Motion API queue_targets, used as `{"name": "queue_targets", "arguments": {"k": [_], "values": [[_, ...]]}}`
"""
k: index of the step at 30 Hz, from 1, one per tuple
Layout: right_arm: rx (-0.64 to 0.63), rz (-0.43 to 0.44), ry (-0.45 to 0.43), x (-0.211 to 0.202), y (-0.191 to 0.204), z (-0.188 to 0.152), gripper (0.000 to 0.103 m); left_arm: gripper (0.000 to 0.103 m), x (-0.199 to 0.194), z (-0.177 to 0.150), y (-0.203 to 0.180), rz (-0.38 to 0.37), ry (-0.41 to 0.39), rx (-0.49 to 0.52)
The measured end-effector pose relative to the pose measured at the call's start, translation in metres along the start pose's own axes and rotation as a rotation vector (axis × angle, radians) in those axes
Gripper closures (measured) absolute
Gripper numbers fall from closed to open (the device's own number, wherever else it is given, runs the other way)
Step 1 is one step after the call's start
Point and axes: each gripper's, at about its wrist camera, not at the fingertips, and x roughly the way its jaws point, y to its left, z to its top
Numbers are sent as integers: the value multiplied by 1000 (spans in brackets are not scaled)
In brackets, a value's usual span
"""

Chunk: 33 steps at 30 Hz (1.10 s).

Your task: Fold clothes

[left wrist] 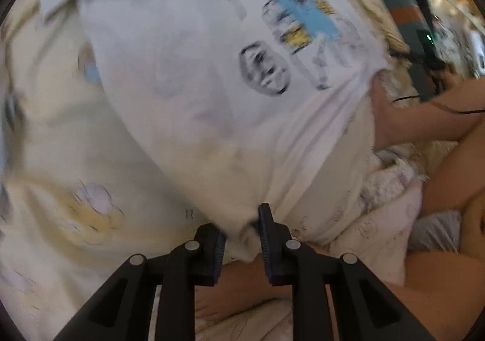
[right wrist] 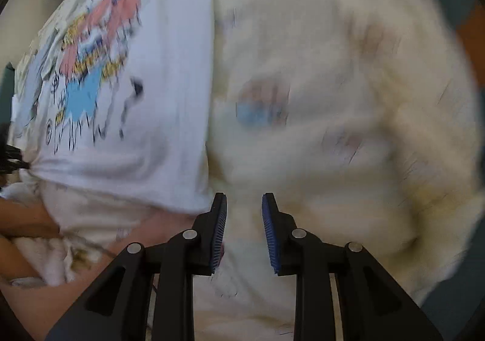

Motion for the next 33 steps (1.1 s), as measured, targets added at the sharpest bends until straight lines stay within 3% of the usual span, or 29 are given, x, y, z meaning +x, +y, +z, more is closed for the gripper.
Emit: {"name": "queue_targets", "arguments": {"k": [4, 9, 12, 14, 15, 16, 20, 21, 22, 24, 26, 27, 29, 31, 33], "values": [[-135, 37, -97, -22, 54, 54, 75, 83, -30, 35, -19, -15, -44, 117], [-407, -3, -90, -12, 145, 123, 75, 80, -71, 92, -36, 76, -250, 153], [-558, -59, -50, 3, 181, 160, 75, 80, -119, 120, -48, 9, -441, 174], [-628, -77, -36, 12, 203, 182, 75, 68, -132, 131, -48, 10, -520, 151], [-648, -77, -35, 16, 213, 193, 75, 52, -129, 141, -46, 52, -530, 131], [-651, -78, -30, 23, 220, 200, 75, 50, -120, 149, -42, 104, -514, 115], [-673, -112, 18, 57, 248, 208, 75, 50, -36, 164, -28, 202, -303, 121], [-682, -116, 28, 64, 253, 203, 75, 57, -14, 155, -26, 203, -201, 143], [-691, -121, 39, 70, 258, 198, 75, 71, 8, 146, -24, 204, -98, 165], [-714, -84, 54, 76, 266, 179, 75, 74, 52, 127, -20, 204, 108, 208], [-744, -66, 74, 82, 270, 160, 75, 76, 76, 84, -21, 202, 348, 254], [-757, -60, 87, 85, 271, 153, 75, 76, 80, 57, -18, 158, 463, 254], [-771, -55, 111, 93, 273, 143, 75, 76, 74, 3, -18, 83, 601, 299], [-772, -55, 136, 102, 273, 138, 75, 76, 63, -23, -15, 89, 616, 319], [-772, -54, 141, 105, 276, 136, 75, 76, 45, -22, -6, 76, 531, 250]]}}
